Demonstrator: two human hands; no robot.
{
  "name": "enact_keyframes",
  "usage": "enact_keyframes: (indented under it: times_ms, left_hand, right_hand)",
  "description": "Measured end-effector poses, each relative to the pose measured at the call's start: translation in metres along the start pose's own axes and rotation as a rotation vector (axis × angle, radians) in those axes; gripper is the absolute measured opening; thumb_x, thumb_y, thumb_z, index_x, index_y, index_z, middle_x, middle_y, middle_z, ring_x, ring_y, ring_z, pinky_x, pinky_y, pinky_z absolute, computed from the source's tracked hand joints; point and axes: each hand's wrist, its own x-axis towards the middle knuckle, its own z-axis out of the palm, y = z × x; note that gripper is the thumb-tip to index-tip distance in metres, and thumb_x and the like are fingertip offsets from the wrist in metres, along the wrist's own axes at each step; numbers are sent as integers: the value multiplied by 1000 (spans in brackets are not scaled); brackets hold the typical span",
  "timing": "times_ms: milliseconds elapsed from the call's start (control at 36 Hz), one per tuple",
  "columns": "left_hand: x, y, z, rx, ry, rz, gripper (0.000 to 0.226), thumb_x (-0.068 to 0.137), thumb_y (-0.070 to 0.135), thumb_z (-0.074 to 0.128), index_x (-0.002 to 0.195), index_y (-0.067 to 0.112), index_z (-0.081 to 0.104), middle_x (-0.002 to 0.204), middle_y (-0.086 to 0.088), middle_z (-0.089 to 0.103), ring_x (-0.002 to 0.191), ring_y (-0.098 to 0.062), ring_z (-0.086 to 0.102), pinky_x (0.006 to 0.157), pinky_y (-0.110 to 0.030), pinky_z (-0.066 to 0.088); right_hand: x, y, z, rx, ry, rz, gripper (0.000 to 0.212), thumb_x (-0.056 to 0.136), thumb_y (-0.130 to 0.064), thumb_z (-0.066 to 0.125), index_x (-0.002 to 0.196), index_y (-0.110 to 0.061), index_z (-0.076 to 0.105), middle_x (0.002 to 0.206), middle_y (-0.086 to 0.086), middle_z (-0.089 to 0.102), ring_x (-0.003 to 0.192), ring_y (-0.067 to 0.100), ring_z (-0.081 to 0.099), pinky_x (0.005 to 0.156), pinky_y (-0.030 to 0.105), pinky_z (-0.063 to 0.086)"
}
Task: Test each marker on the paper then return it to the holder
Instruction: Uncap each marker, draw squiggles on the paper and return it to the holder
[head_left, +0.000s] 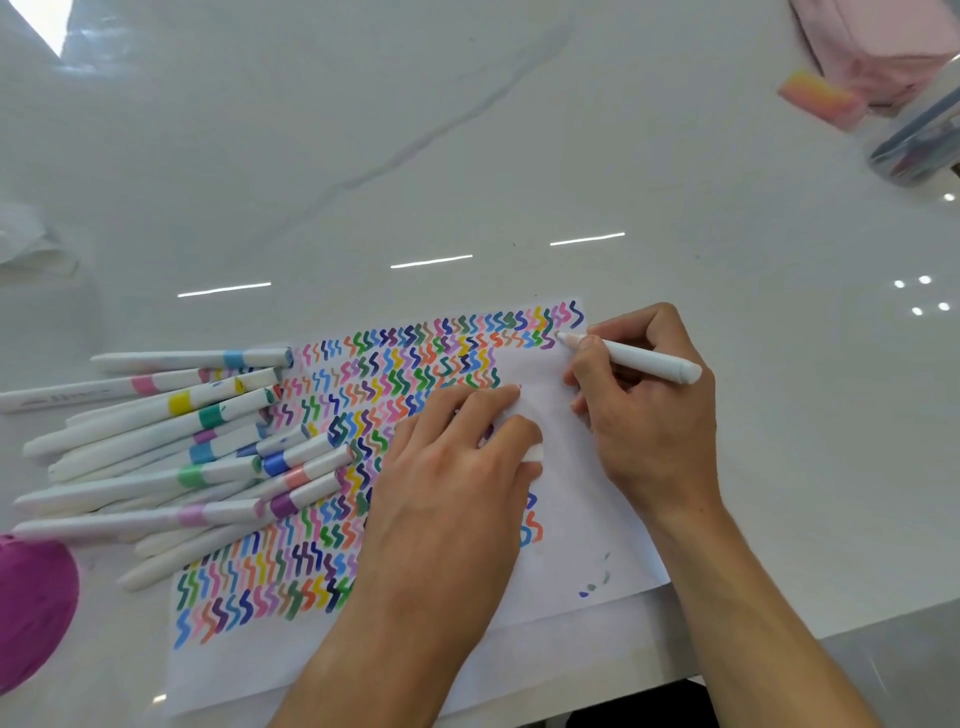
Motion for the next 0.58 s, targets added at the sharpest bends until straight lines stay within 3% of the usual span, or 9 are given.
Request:
enact_keyframes:
  times_ms: [278,583]
  left_hand:
    - [-1,1,-1,-9,-1,-10,13,85,22,74,99,22,73,127,4,66,121,-23,56,93,-43,52]
    - [1,0,1,6,-30,-1,12,89,22,73,100,23,70,143,0,57,128,-25,51,99,-43,48]
  right_hand:
    - [-1,1,0,-10,14,-18,16,98,-28,70,92,-19,58,73,0,70,60,21,67,55,47,57]
    - [-2,-4,0,37,19,-11,22,91,-49,60,92,-27,56,77,0,72,62,20,69,56,42,59]
